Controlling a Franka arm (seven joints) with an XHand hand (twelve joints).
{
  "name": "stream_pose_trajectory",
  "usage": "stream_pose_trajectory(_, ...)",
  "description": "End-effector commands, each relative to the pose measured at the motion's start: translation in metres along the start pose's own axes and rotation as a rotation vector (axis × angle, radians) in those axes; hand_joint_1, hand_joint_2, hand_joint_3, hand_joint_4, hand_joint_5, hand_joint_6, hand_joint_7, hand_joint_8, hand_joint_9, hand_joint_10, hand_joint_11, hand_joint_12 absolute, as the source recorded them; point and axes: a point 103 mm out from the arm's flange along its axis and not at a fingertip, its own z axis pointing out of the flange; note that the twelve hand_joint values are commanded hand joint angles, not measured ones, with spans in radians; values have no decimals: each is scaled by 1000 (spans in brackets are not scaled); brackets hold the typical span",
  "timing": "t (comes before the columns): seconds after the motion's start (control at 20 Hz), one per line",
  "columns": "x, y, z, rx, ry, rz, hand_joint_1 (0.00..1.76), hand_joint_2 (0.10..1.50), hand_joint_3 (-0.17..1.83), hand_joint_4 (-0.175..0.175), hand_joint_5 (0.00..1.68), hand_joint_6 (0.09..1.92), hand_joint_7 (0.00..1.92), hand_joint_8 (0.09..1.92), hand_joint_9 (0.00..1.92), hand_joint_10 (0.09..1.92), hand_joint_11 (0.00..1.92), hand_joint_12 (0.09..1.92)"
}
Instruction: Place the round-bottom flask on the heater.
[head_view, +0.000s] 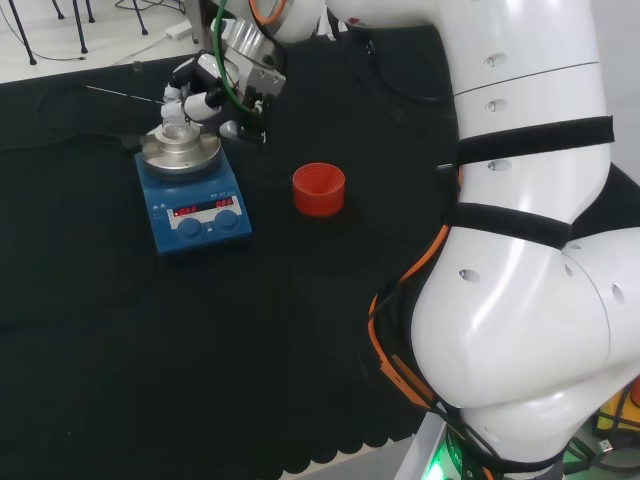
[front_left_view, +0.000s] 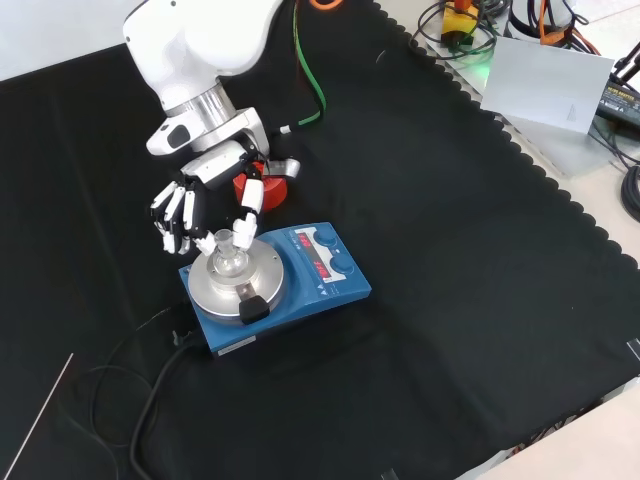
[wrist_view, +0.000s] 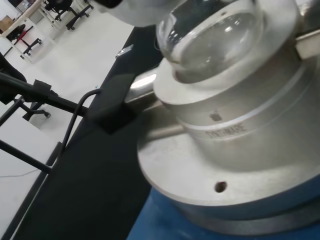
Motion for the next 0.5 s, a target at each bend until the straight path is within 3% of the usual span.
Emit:
stream_pose_trajectory(0.05, -6, 2, 1, 1, 5, 12, 1064, 1040, 48, 157, 1095, 847, 505, 509, 690, 492, 188, 1318)
stream_pose_trajectory(0.5, -9, 3, 2, 5, 8, 17, 1064, 1038, 52, 156, 1094, 849, 507, 508, 691, 490, 188, 1318)
